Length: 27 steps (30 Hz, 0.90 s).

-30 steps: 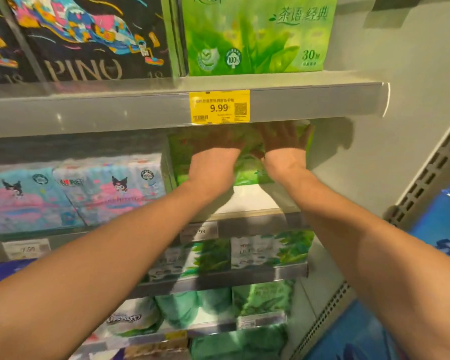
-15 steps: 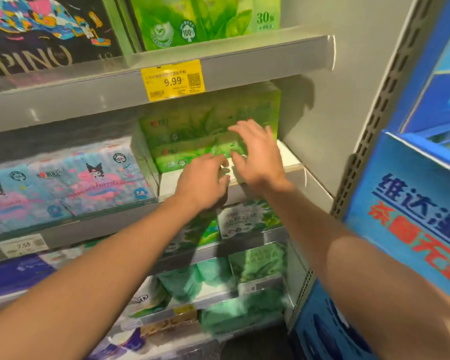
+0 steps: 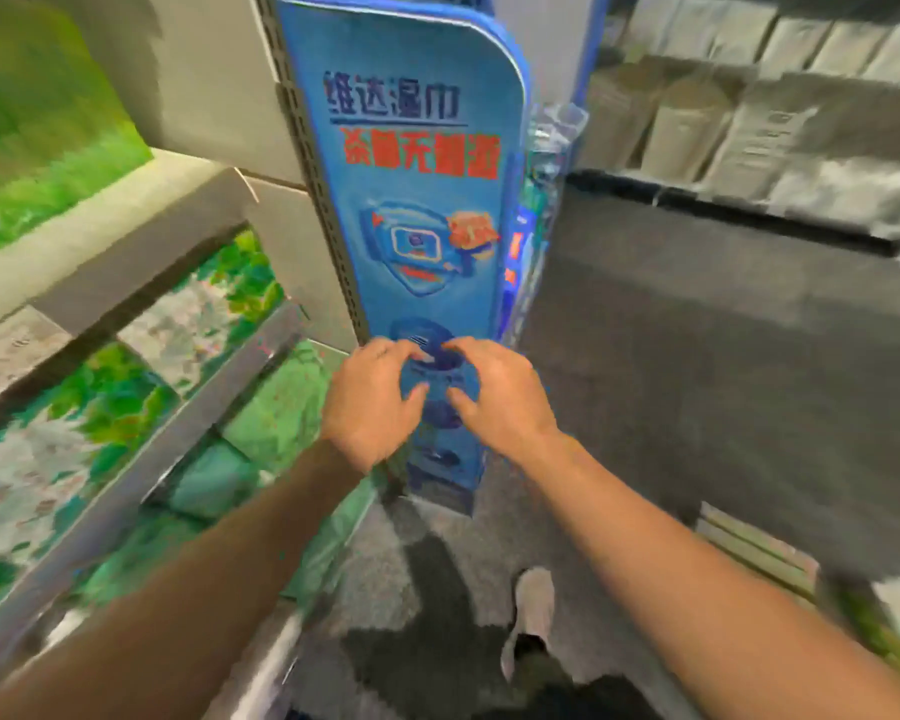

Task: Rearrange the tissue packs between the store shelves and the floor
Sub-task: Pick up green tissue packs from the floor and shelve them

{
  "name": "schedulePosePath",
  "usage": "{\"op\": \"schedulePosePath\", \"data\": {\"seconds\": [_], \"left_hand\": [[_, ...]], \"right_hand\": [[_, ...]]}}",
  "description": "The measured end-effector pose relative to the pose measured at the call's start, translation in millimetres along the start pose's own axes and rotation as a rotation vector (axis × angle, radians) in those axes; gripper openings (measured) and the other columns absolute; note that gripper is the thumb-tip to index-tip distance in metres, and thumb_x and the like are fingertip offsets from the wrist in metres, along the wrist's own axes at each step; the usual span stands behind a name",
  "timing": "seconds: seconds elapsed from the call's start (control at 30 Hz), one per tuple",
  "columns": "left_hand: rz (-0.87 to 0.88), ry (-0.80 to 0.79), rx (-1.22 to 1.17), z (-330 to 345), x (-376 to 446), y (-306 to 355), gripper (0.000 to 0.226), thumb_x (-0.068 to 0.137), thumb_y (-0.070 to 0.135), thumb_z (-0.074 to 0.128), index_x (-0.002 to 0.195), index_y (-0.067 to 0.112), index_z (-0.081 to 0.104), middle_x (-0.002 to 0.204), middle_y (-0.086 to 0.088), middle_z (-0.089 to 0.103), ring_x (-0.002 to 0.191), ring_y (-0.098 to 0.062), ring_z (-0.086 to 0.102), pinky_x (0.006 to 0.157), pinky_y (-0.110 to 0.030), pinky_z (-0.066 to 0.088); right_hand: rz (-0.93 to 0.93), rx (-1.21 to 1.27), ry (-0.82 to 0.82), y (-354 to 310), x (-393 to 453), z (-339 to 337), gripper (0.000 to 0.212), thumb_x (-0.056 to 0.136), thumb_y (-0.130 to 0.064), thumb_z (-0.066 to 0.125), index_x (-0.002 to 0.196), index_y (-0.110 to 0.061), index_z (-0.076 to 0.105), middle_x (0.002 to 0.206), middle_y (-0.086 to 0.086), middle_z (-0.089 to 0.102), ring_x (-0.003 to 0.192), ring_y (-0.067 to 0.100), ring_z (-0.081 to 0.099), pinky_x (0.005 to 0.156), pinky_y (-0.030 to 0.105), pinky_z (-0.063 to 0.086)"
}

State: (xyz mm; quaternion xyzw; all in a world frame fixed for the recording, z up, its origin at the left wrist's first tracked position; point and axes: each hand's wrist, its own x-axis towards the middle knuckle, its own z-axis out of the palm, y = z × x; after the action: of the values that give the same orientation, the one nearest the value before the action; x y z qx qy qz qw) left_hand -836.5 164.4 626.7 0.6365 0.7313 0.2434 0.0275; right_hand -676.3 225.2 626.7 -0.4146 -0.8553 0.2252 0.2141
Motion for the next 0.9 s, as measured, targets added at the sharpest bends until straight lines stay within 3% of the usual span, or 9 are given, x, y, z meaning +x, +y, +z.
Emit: {"op": "schedulePosePath", "data": {"seconds": [0.37, 0.5, 0.57, 0.67, 0.8, 0.9], "left_hand": [[0.338, -0.575, -0.01, 188.6, -65.3, 270.3, 0.055, 0.082, 0.04, 0.069, 0.133, 0.024, 0.053, 0.125, -0.004, 0.063, 0.115, -0.026, 0.058, 0.096, -0.04, 0.047], [0.35, -0.735, 0.03, 272.1, -95.8, 372.0, 0.061, 0.083, 0.047, 0.066, 0.139, 0.029, 0.046, 0.133, 0.001, 0.058, 0.123, -0.024, 0.052, 0.103, -0.039, 0.042], [0.32, -0.832, -0.003, 315.5, -115.3, 421.6, 0.065, 0.083, 0.048, 0.067, 0.14, 0.028, 0.044, 0.132, 0.0, 0.059, 0.116, -0.023, 0.057, 0.098, -0.036, 0.046], [0.291, -0.985, -0.021, 367.5, -137.8, 485.5, 0.064, 0.083, 0.049, 0.065, 0.14, 0.034, 0.041, 0.126, 0.001, 0.063, 0.082, -0.014, 0.064, 0.077, -0.028, 0.049], [0.277, -1.018, -0.053, 437.2, -134.4, 528.8, 0.066, 0.081, 0.048, 0.064, 0.141, 0.033, 0.041, 0.112, 0.0, 0.068, 0.096, -0.019, 0.064, 0.082, -0.032, 0.049], [0.285, -1.014, -0.028, 500.3, -112.9, 541.6, 0.067, 0.082, 0.049, 0.065, 0.142, 0.031, 0.041, 0.122, 0.0, 0.065, 0.104, -0.019, 0.063, 0.083, -0.033, 0.051]], "right_hand": [[0.617, -0.065, 0.146, 208.5, -273.0, -105.0, 0.055, 0.082, -0.027, 0.069, 0.134, -0.025, 0.049, 0.126, 0.002, 0.059, 0.108, 0.025, 0.058, 0.091, 0.037, 0.048], [0.805, -0.059, 0.176, 308.5, -367.3, -139.8, 0.06, 0.084, -0.03, 0.069, 0.139, -0.022, 0.047, 0.133, 0.004, 0.057, 0.12, 0.025, 0.054, 0.097, 0.035, 0.044], [0.919, -0.022, 0.164, 360.3, -413.7, -161.5, 0.058, 0.085, -0.029, 0.067, 0.139, -0.022, 0.047, 0.128, 0.006, 0.059, 0.116, 0.028, 0.056, 0.094, 0.037, 0.048], [1.1, 0.03, 0.105, 424.3, -473.1, -187.7, 0.052, 0.086, -0.029, 0.067, 0.134, -0.026, 0.049, 0.118, 0.008, 0.062, 0.105, 0.03, 0.061, 0.086, 0.039, 0.053], [1.188, 0.028, 0.031, 499.2, -498.1, -200.7, 0.054, 0.08, -0.032, 0.073, 0.129, -0.025, 0.05, 0.114, 0.01, 0.062, 0.099, 0.031, 0.062, 0.083, 0.038, 0.052], [1.226, 0.007, -0.054, 559.3, -487.0, -188.6, 0.055, 0.08, -0.032, 0.071, 0.129, -0.022, 0.048, 0.114, 0.01, 0.06, 0.098, 0.033, 0.061, 0.083, 0.04, 0.053]]}}
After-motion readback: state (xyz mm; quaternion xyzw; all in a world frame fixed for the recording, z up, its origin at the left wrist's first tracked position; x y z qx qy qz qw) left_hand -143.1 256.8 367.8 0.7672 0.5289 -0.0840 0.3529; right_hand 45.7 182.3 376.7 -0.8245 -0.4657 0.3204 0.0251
